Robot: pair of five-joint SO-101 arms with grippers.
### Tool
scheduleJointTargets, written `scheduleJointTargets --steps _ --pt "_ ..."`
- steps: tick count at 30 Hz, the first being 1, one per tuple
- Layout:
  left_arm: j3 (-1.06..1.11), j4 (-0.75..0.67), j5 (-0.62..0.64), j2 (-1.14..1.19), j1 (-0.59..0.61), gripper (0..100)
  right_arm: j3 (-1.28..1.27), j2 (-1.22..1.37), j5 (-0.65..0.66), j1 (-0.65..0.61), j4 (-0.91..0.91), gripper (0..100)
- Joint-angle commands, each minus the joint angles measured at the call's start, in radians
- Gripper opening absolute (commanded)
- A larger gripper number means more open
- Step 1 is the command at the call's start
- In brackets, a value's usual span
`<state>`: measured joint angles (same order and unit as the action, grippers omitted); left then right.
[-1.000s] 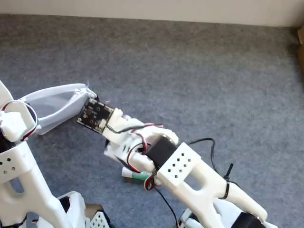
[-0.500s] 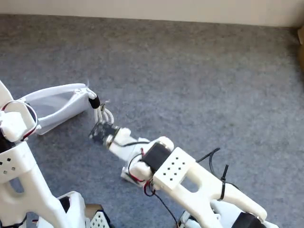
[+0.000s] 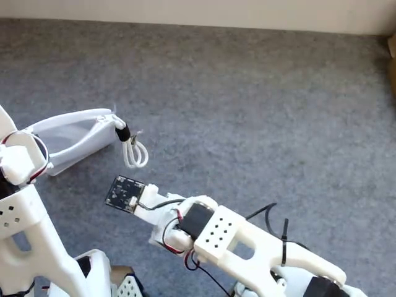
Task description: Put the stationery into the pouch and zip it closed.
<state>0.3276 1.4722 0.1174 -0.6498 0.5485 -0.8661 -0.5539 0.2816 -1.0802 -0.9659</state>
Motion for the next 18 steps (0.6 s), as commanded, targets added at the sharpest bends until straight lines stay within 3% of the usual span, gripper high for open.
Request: scheduleJointTargets --steps 1,18 --pt "0.027 -0.011 -0.005 0.001 -0.021 1 0.012 0.068 0.009 -0.013 0.027 16.3" --pt "0.039 -0.011 -0.005 0.001 -0.024 1 0.124 0.414 0.014 0.047 0.068 16.3"
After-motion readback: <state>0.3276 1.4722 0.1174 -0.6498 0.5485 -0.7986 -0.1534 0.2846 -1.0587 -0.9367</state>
